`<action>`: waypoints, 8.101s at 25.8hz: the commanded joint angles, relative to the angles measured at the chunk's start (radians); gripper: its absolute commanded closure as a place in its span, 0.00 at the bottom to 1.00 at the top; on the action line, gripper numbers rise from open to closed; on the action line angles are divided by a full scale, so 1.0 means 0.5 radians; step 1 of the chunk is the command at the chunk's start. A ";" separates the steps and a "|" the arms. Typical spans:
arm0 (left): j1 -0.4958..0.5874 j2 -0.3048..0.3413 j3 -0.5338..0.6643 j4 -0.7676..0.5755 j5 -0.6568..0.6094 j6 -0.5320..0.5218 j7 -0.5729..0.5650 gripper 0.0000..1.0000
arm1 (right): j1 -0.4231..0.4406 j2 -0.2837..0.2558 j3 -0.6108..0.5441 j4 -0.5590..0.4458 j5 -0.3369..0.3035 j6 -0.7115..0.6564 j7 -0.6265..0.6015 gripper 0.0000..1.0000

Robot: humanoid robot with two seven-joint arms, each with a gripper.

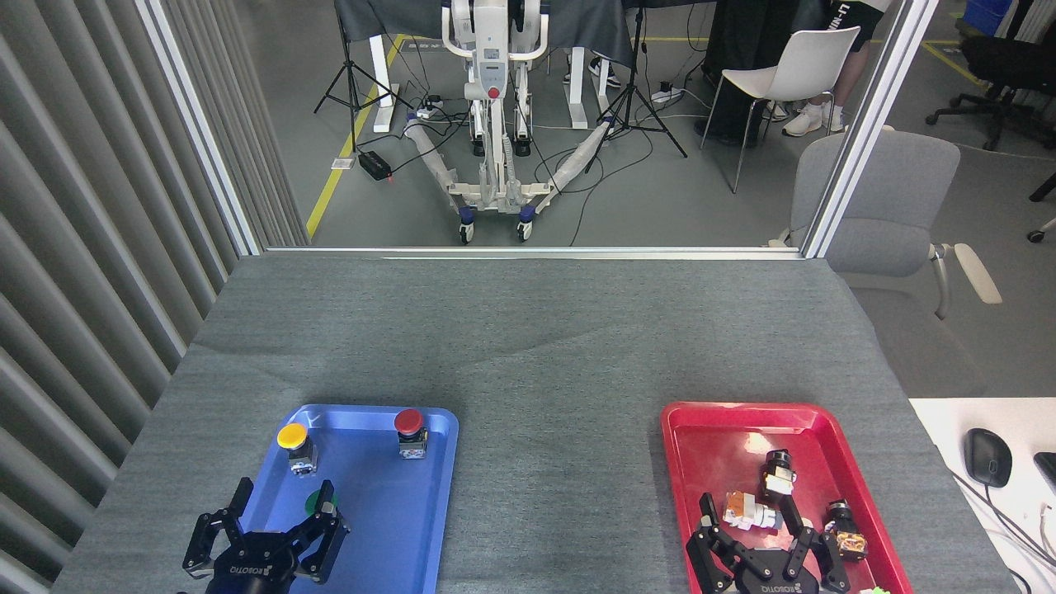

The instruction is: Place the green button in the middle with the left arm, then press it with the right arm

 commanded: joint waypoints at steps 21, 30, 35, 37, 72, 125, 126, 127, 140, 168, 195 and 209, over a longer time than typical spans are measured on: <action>0.000 0.002 -0.003 -0.003 -0.003 -0.010 0.028 0.01 | 0.038 -0.016 0.006 0.000 -0.007 -0.002 -0.022 0.00; 0.000 0.002 -0.003 -0.006 -0.006 -0.010 0.031 0.01 | 0.057 -0.047 -0.003 -0.003 -0.007 0.007 -0.022 0.00; -0.003 0.002 0.000 -0.006 -0.006 -0.010 0.031 0.01 | 0.057 -0.050 -0.006 -0.009 -0.007 0.007 -0.022 0.00; 0.000 0.002 -0.003 -0.006 -0.003 -0.010 0.031 0.01 | 0.057 -0.056 -0.006 -0.009 -0.007 0.007 -0.022 0.00; -0.003 0.002 -0.003 0.013 -0.003 -0.010 0.028 0.01 | 0.091 -0.059 -0.019 -0.021 -0.007 0.007 -0.025 0.00; -0.261 -0.062 -0.147 0.786 -0.037 0.036 0.120 0.89 | 0.106 -0.050 -0.022 -0.025 -0.007 0.013 -0.022 0.00; -0.258 -0.056 -0.144 0.783 -0.037 -0.013 0.126 0.93 | 0.109 -0.050 -0.022 -0.025 -0.007 0.010 -0.022 0.00; -0.261 -0.044 -0.144 0.783 -0.037 -0.072 0.126 0.96 | 0.115 -0.050 -0.022 -0.025 -0.007 0.013 -0.022 0.00; -0.681 -0.044 -0.684 0.737 -0.126 -0.360 0.123 0.99 | 0.155 -0.053 -0.022 -0.028 -0.007 0.014 -0.028 0.00; -1.202 -0.522 -1.141 1.780 -0.157 -0.335 0.089 0.42 | 0.143 -0.047 -0.022 -0.018 -0.007 0.014 -0.025 0.00; -0.294 -0.013 -0.635 0.200 -0.068 0.775 0.169 0.00 | -0.038 0.033 0.073 0.098 -0.001 0.001 -0.022 0.40; -0.248 0.008 -0.589 0.267 -0.049 0.570 0.175 0.00 | -0.431 0.134 0.491 0.540 0.159 0.139 -0.016 1.00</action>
